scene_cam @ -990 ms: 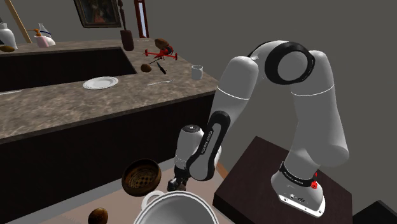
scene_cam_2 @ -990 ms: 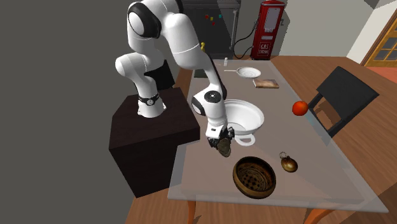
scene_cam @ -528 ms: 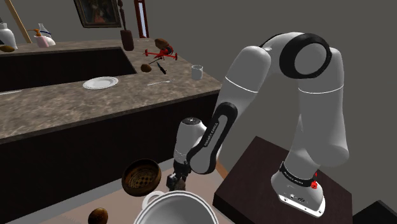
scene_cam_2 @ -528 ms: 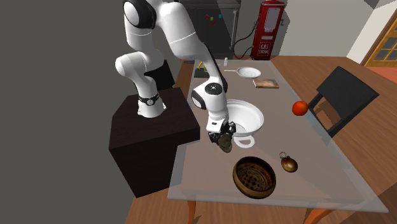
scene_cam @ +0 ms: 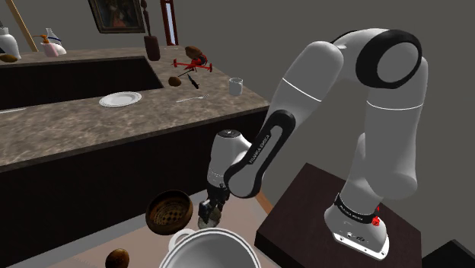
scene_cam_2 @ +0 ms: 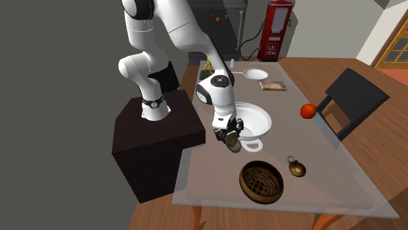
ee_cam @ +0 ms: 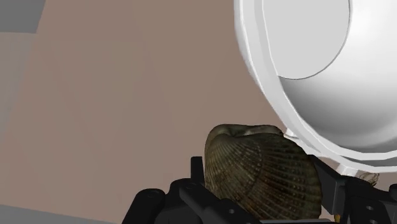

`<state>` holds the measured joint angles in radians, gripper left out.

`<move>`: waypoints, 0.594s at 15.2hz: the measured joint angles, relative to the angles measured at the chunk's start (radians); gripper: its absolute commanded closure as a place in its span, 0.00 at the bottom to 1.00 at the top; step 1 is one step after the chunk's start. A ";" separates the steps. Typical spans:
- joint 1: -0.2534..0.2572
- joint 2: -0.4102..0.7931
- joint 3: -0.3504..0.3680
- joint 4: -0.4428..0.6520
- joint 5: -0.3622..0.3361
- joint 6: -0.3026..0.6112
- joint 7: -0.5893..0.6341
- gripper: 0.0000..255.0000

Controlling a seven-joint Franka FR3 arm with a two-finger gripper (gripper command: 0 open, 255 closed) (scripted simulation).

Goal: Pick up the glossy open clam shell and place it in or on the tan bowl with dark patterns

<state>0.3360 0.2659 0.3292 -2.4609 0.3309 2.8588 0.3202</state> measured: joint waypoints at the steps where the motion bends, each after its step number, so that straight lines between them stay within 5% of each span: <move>1: -0.001 -0.014 0.001 -0.002 0.001 -0.012 0.002 1.00; 9: -0.008 -0.130 0.005 -0.007 0.006 -0.120 0.017 1.00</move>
<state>0.3275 0.1360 0.3340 -2.4681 0.3372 2.7390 0.3374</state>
